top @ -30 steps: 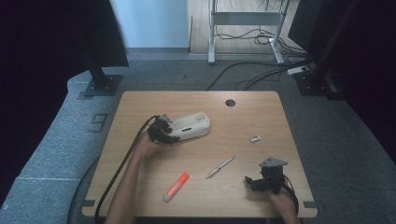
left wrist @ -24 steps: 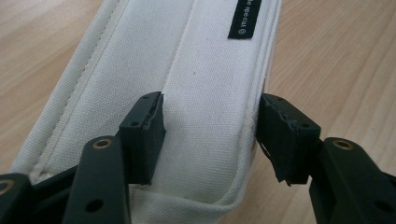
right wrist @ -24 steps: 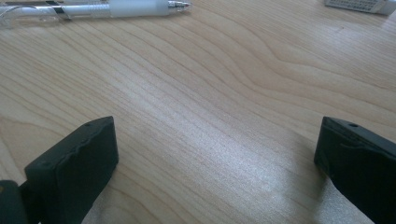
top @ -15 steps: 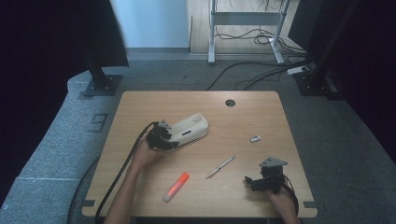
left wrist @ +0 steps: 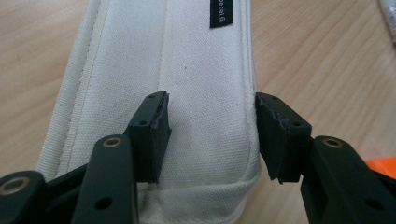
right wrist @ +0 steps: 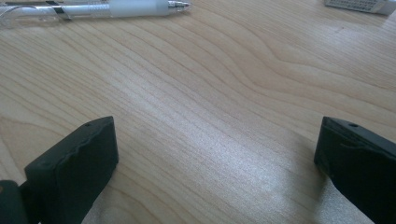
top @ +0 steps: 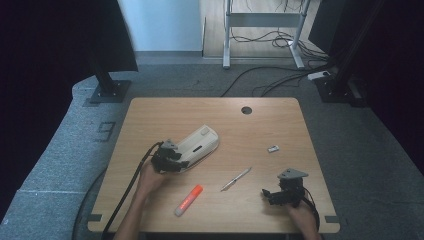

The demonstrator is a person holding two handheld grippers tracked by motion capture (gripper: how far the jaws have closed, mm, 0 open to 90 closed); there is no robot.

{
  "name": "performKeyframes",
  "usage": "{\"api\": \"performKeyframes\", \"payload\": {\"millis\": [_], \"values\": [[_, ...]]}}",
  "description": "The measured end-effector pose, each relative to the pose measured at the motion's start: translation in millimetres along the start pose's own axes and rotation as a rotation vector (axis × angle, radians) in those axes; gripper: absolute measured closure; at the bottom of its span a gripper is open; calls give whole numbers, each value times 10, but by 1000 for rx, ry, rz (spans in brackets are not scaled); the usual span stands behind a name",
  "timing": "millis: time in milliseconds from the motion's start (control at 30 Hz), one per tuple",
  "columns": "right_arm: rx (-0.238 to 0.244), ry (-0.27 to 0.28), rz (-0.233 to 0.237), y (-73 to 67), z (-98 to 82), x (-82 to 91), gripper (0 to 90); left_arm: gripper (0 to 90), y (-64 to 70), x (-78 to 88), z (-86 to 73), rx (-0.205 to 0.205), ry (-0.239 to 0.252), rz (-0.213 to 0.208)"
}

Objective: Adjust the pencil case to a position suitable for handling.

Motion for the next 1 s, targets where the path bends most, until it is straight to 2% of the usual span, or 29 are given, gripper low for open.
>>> {"api": "performKeyframes", "payload": {"millis": [200,400,500,600,733,1000], "values": [[0,0,0,0,0,0,0,500,88,51,-109,-2,5,25],[0,0,0,0,0,0,0,524,119,66,-133,0,-2,43],[0,0,0,0,0,0,0,561,139,83,-132,-15,-2,71],[0,0,0,0,0,0,0,636,157,129,-123,-27,1,98],[0,0,0,0,0,0,0,676,137,170,-117,-5,11,69],[-1,-1,-1,0,1,-1,0,751,127,295,-83,18,60,58]]}}
Point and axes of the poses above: each handheld gripper's, and its own axes: x roughly backward along the jaws, z roughly out of its top, y roughly to its right, the point moved 7 cm from there along -x, roughly forward along the jaws, and after that the axes turned 9 degrees about -y, right-handed, at the moved point
